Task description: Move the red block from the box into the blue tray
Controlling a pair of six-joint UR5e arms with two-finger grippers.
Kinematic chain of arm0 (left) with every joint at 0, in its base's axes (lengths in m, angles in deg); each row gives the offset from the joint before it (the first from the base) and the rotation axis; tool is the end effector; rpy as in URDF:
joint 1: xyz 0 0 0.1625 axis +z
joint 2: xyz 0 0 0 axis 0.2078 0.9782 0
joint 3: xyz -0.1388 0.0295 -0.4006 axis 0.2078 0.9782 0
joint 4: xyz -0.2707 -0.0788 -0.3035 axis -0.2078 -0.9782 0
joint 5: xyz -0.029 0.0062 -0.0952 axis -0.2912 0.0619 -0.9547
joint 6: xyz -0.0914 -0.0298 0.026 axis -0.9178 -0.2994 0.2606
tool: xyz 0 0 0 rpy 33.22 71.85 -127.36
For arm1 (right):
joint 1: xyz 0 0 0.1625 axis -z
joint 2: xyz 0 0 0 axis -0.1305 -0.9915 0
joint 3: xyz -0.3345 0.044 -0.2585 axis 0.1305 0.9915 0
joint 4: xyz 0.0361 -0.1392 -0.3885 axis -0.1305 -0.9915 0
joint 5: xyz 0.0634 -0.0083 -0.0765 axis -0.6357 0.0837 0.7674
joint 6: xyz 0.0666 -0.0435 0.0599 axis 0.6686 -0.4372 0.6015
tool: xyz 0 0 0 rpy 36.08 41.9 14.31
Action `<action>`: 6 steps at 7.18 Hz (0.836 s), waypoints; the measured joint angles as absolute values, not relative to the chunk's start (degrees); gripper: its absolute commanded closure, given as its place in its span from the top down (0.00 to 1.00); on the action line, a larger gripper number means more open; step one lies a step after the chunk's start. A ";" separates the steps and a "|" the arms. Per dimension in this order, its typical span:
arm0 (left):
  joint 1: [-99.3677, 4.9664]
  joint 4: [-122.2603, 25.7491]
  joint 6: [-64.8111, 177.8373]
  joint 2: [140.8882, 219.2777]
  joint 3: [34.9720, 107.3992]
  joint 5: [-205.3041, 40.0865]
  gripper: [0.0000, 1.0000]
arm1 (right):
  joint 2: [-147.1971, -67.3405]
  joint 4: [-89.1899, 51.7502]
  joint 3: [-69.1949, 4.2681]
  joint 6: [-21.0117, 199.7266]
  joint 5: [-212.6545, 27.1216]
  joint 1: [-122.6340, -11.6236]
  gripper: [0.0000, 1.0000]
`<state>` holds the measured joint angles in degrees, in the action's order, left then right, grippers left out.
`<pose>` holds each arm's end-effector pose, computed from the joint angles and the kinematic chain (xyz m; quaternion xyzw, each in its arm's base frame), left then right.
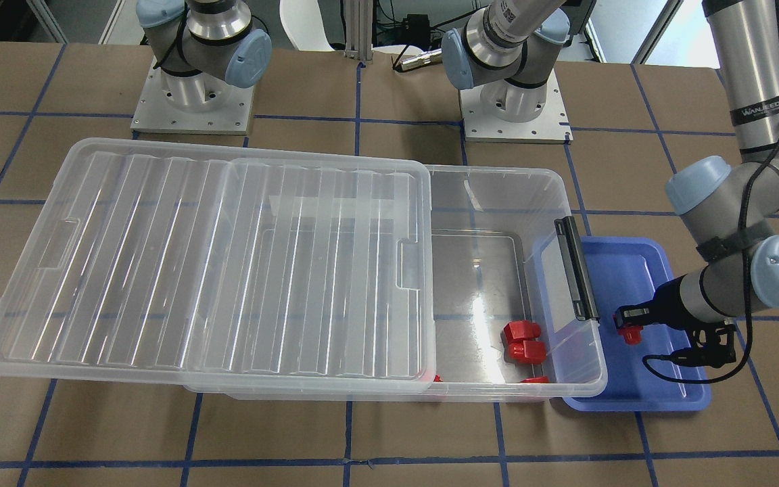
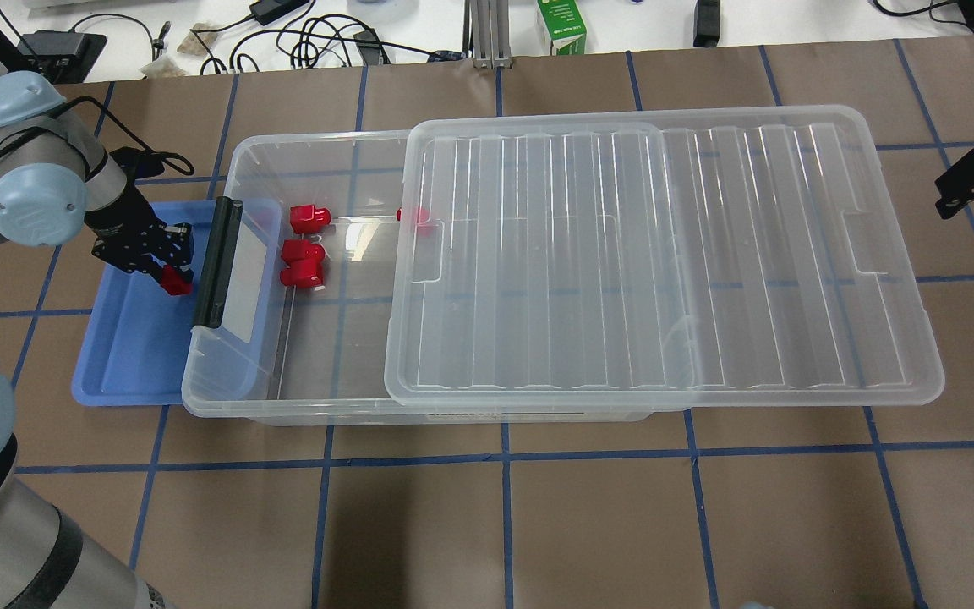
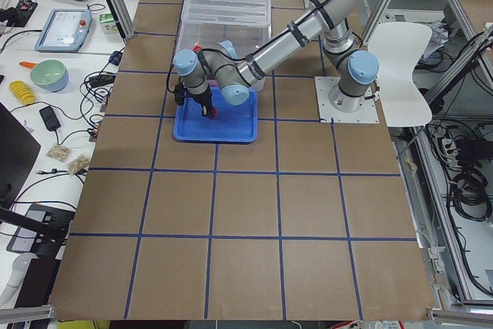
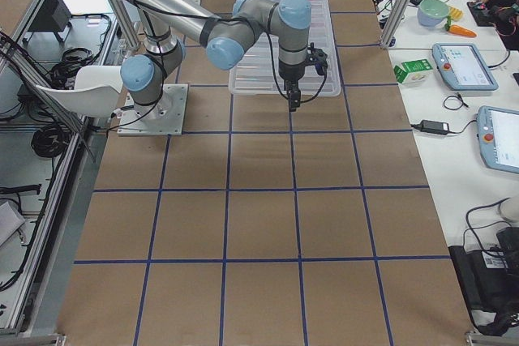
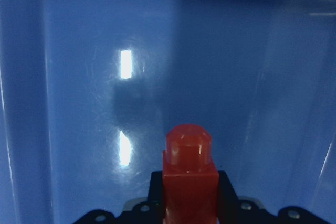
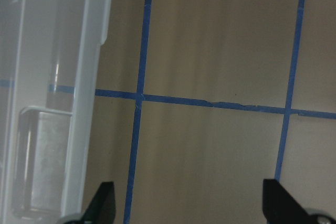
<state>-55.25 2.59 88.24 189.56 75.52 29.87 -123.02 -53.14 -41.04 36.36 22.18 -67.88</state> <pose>0.1151 -0.6147 0.1974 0.0494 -0.9951 -0.0832 0.0213 -0.1433 -0.5149 0.3886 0.0592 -0.9971 0.0292 0.0390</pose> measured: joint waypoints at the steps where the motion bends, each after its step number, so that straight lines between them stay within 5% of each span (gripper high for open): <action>1: -55.27 3.56 88.89 190.23 75.55 29.86 1.00 | -122.61 -54.90 -42.77 36.33 22.19 -67.85 1.00; 6: -55.99 -1.05 90.24 186.91 73.93 30.07 1.00 | -123.07 -55.90 -45.47 41.71 21.39 -69.20 1.00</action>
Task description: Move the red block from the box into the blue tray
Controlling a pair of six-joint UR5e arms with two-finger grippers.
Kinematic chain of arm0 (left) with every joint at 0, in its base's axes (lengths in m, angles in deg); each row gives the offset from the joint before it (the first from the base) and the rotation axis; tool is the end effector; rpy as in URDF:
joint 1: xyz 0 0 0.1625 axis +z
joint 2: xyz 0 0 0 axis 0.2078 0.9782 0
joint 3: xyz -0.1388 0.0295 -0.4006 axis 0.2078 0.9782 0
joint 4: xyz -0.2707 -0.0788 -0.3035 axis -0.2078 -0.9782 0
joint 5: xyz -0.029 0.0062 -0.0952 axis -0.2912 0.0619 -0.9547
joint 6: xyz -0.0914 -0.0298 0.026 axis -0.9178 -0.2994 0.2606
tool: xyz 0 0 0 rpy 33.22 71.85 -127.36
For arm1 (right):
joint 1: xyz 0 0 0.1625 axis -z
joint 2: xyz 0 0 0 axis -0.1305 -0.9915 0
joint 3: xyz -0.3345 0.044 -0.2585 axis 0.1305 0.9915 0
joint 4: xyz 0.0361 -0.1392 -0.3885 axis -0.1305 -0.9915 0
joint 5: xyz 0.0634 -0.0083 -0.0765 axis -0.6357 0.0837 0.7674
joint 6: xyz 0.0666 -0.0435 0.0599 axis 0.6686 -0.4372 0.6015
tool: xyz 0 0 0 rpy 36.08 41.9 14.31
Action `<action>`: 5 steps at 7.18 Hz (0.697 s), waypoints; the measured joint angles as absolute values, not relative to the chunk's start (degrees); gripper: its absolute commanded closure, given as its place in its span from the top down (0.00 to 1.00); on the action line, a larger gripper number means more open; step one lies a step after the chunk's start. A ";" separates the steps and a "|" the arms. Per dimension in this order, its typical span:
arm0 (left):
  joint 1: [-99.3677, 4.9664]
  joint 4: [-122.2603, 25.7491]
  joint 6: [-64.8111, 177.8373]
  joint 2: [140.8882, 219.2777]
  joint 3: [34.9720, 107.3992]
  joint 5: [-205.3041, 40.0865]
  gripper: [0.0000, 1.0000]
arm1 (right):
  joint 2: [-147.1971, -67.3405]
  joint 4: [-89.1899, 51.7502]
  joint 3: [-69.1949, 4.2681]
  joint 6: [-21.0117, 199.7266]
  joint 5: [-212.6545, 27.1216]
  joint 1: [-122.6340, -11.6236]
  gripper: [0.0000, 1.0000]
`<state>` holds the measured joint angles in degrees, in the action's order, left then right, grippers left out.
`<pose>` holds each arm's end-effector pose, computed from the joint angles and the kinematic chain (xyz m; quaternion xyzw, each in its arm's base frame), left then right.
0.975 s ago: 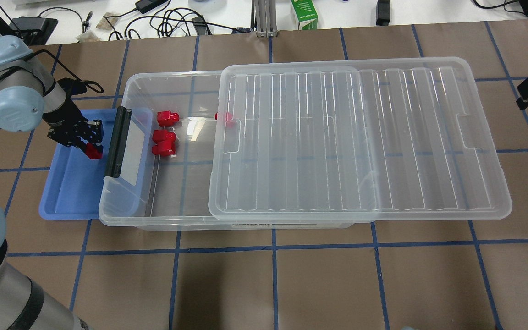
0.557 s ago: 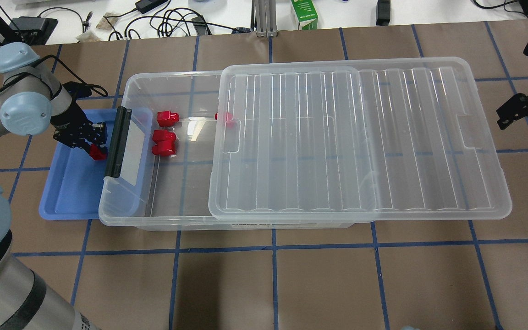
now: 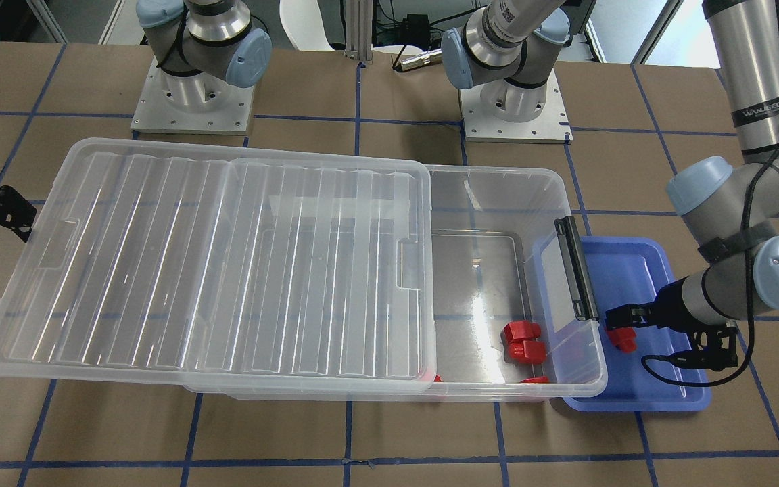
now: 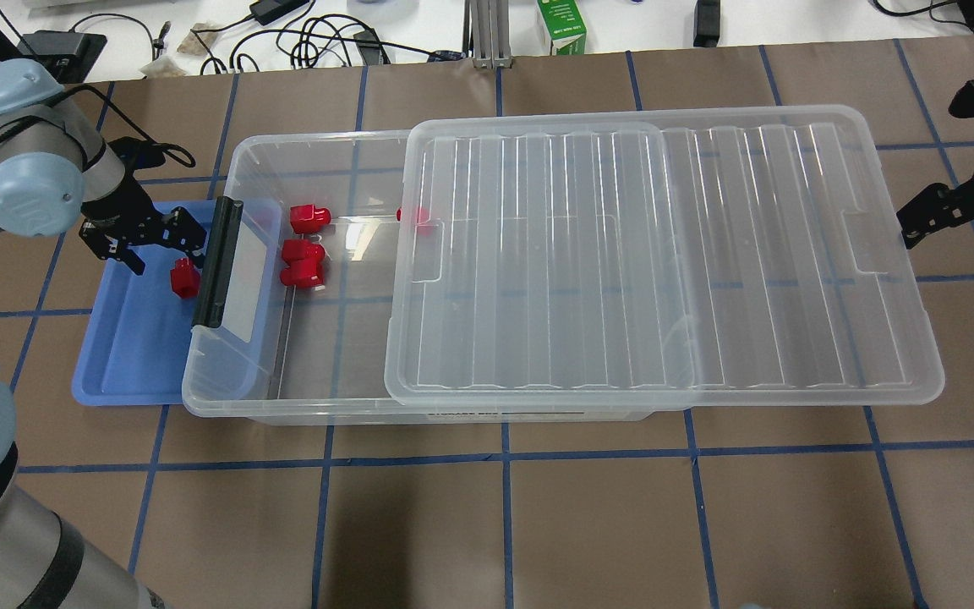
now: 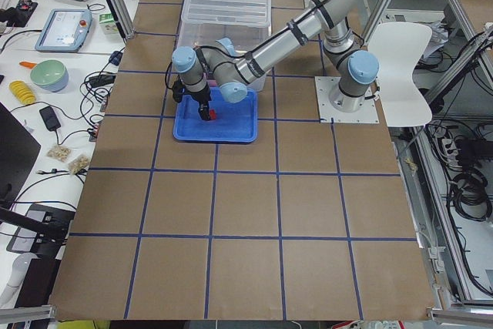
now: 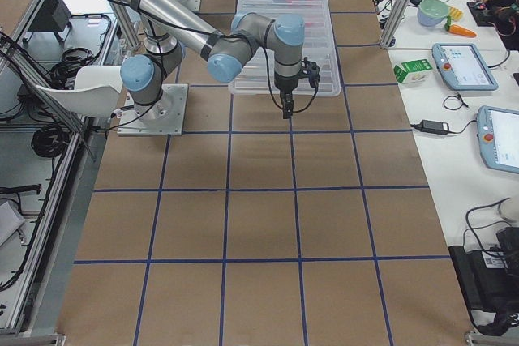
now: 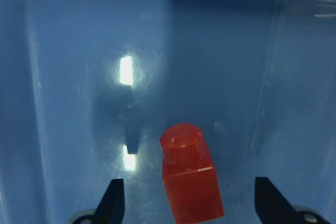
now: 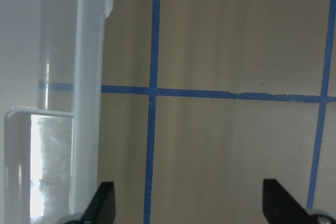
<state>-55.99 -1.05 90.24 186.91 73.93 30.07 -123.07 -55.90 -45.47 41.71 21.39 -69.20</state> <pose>0.1072 -0.6154 0.2320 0.0255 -0.9964 -0.0787 0.0188 -0.1244 -0.5079 0.3571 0.0245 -0.9992 0.0225 0.0242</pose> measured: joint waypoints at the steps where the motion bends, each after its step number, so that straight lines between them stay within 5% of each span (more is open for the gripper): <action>1: -56.16 -3.93 90.21 184.26 73.15 30.09 1.00 | -123.17 -55.93 -45.51 43.80 21.34 -71.00 1.00; 5: -60.85 -22.86 86.91 171.17 65.22 30.08 1.00 | -123.17 -56.39 -45.52 55.78 21.43 -80.51 1.00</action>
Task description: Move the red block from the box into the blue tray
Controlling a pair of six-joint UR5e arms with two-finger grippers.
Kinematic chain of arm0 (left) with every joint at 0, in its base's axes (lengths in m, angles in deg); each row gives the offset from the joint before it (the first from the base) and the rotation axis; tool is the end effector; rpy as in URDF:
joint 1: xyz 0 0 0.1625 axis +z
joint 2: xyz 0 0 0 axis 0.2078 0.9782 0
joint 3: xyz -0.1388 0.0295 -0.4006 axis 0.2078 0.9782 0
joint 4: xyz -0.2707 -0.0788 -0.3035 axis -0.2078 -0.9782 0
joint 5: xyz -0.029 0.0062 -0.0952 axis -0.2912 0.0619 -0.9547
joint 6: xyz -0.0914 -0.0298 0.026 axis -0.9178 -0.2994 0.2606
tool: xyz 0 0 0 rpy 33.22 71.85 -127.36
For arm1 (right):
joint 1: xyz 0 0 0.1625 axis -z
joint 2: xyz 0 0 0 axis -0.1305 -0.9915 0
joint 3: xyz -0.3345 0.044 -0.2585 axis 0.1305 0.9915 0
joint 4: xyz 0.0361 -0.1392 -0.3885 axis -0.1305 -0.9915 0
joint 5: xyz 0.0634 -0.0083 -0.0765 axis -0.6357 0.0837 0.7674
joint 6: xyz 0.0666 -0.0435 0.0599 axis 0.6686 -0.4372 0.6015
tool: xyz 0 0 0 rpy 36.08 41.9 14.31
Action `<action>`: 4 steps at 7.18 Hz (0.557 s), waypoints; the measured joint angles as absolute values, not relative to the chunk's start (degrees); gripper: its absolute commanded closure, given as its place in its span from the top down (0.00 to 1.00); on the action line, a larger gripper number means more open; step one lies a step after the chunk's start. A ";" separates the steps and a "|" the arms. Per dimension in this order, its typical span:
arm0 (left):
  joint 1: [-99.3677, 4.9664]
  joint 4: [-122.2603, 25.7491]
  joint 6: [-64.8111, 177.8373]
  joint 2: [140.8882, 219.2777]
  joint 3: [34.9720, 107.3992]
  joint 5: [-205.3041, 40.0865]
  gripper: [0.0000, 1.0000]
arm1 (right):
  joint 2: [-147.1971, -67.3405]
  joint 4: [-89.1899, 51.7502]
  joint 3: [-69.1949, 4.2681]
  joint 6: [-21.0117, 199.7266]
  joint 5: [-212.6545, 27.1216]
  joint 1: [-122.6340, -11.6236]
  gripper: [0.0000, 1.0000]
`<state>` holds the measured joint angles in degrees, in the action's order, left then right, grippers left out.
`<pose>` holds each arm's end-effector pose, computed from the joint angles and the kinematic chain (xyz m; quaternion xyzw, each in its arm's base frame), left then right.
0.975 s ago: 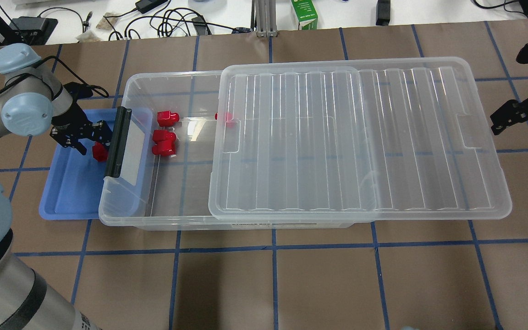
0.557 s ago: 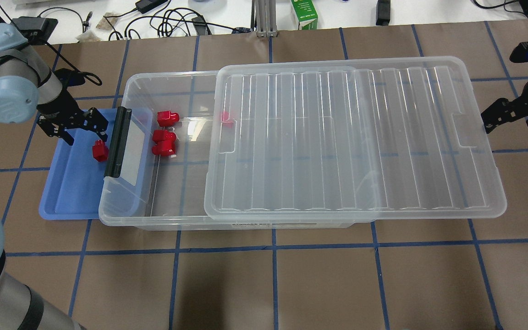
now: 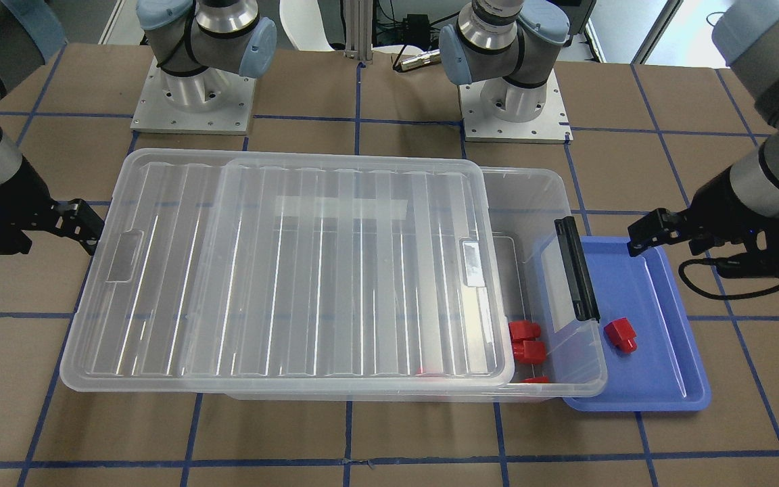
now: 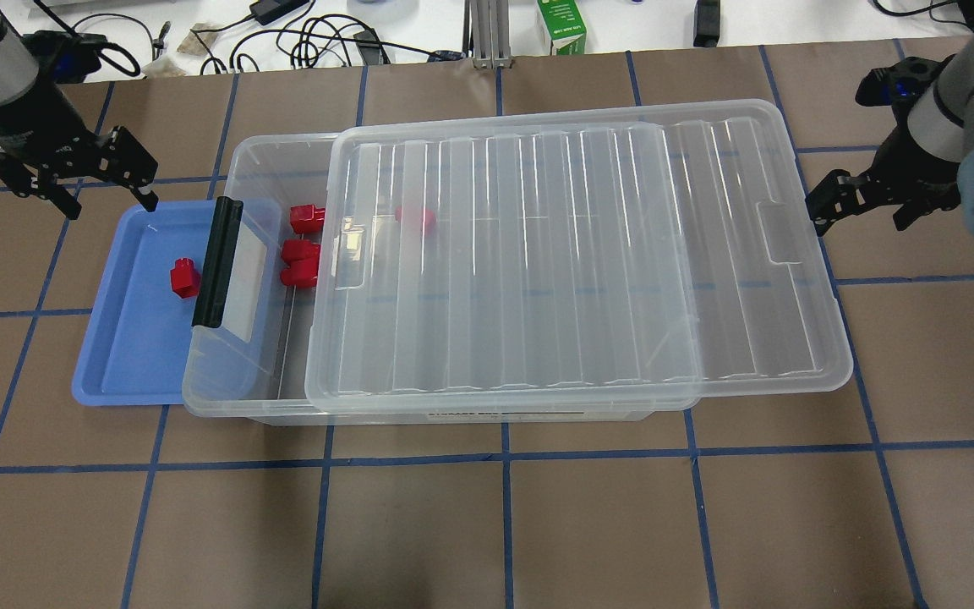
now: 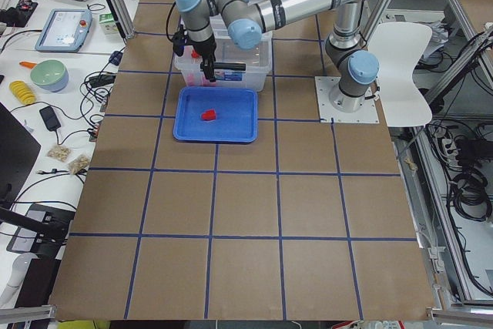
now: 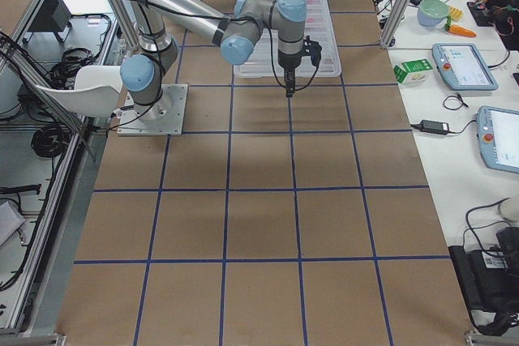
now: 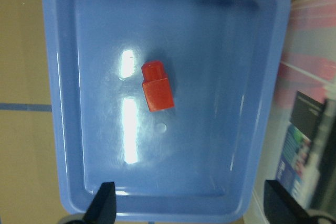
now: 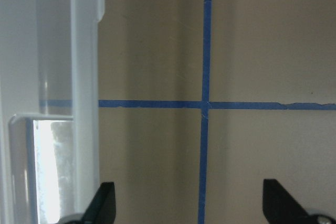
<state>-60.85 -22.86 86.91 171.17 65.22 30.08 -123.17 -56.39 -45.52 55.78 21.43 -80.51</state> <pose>0.0388 -0.5706 0.4310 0.0124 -0.9982 -0.0578 0.0065 -0.0225 -0.5227 0.3585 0.0004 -0.9993 0.0317 0.0204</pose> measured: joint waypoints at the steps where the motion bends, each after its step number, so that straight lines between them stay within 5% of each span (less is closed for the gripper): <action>1: -63.78 -24.61 86.64 168.36 64.92 30.03 1.00 | -123.01 -57.13 -45.53 58.71 21.57 -83.08 1.00; 4: -71.14 -25.31 85.32 163.57 66.53 30.04 1.00 | -122.58 -60.22 -45.53 63.65 21.92 -89.58 1.00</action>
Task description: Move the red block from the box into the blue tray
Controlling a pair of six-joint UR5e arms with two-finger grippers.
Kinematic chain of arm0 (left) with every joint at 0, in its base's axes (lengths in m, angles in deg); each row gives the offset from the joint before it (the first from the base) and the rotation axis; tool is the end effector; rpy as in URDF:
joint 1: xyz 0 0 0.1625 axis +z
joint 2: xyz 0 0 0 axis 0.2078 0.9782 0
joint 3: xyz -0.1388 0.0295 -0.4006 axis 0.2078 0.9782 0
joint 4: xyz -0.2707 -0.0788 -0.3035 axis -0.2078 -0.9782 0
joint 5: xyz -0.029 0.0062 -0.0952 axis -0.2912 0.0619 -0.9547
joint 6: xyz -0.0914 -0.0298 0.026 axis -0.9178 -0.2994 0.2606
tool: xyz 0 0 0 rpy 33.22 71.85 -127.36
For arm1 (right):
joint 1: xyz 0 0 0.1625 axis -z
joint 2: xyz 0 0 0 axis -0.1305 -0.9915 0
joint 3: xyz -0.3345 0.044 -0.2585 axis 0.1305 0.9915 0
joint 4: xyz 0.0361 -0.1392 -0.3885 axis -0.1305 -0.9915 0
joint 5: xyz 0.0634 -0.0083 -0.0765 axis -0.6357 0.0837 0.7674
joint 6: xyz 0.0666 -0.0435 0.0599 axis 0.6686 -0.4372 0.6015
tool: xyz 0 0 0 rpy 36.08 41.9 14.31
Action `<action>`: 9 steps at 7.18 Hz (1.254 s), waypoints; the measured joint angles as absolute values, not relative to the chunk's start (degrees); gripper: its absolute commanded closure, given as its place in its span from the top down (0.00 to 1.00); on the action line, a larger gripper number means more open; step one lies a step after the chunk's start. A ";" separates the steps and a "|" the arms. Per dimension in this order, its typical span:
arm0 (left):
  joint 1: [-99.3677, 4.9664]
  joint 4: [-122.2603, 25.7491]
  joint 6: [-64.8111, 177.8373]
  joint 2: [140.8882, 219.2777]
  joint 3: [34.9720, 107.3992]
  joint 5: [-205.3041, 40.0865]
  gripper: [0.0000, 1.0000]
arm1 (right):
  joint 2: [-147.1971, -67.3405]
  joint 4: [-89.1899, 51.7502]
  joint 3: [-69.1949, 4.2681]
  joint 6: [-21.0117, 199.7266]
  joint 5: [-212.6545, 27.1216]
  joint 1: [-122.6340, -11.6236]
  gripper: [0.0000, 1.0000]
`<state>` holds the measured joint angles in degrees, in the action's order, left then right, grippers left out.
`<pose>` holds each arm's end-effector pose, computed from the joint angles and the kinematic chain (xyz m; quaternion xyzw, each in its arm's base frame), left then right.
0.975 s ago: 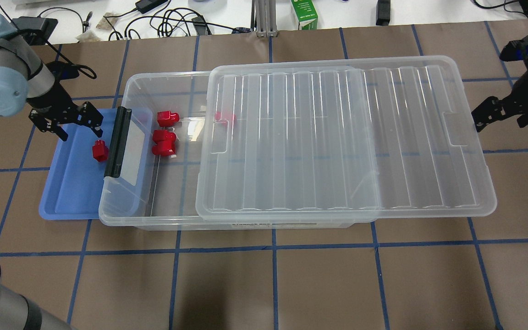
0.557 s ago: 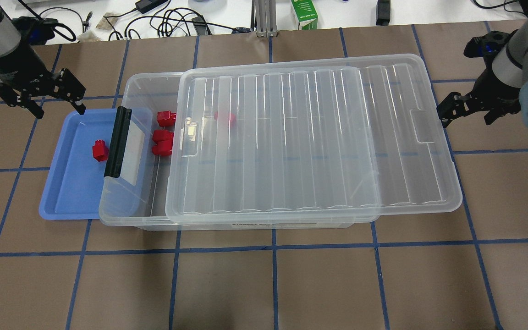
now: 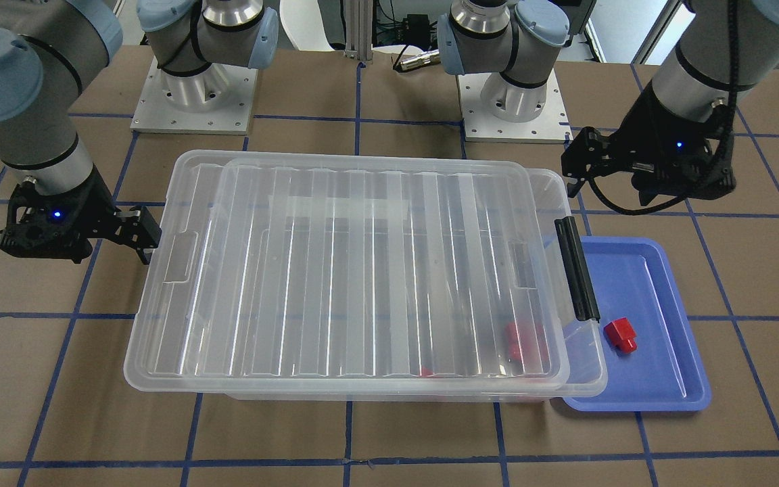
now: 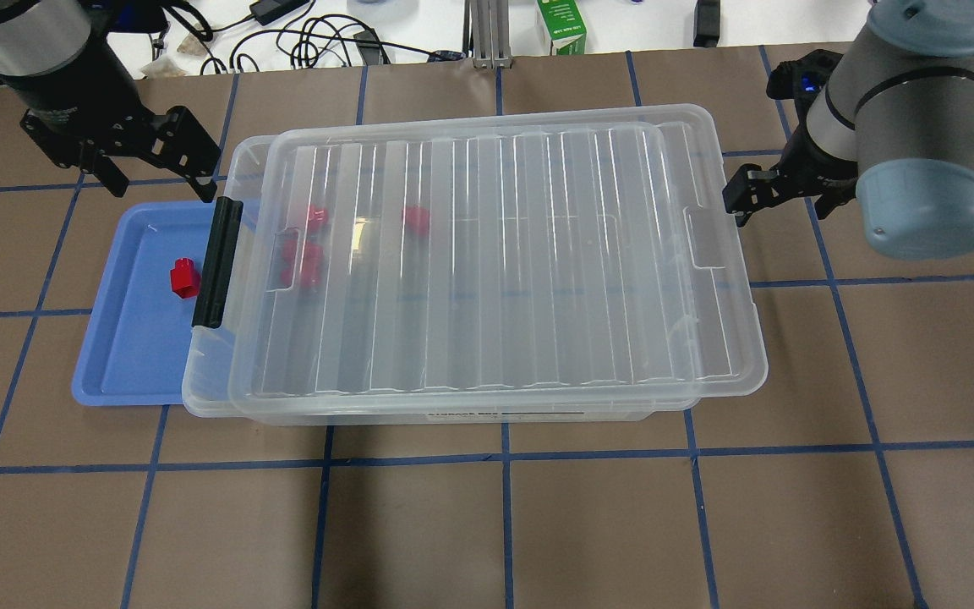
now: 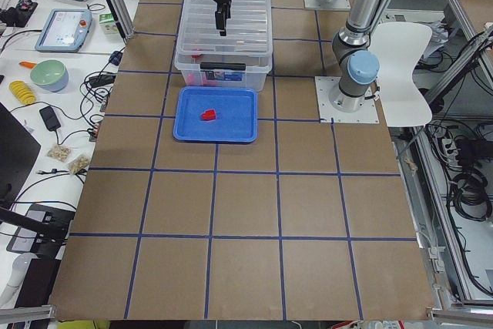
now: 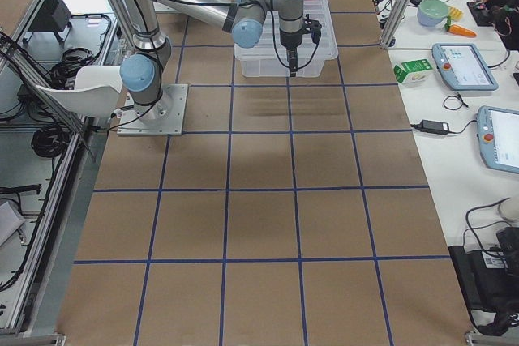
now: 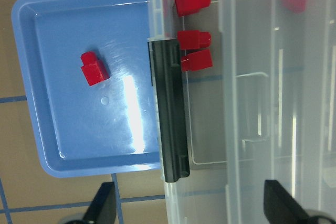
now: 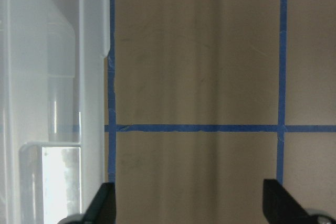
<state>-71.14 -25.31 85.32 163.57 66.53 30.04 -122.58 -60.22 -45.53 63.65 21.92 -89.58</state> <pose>-0.0694 -0.5218 0.4868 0.0631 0.9977 0.0252 0.0053 0.0582 -0.5274 0.3604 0.0103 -0.9978 0.0616 0.0239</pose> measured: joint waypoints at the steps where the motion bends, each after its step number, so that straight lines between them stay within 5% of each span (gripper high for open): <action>1: -71.88 -24.94 83.50 163.03 67.96 30.08 1.00 | -122.56 -60.63 -45.54 64.98 21.72 -90.46 1.00; 9: -74.57 -24.73 80.56 161.37 70.74 31.31 1.00 | -128.47 -47.36 -36.95 65.39 21.76 -91.55 1.00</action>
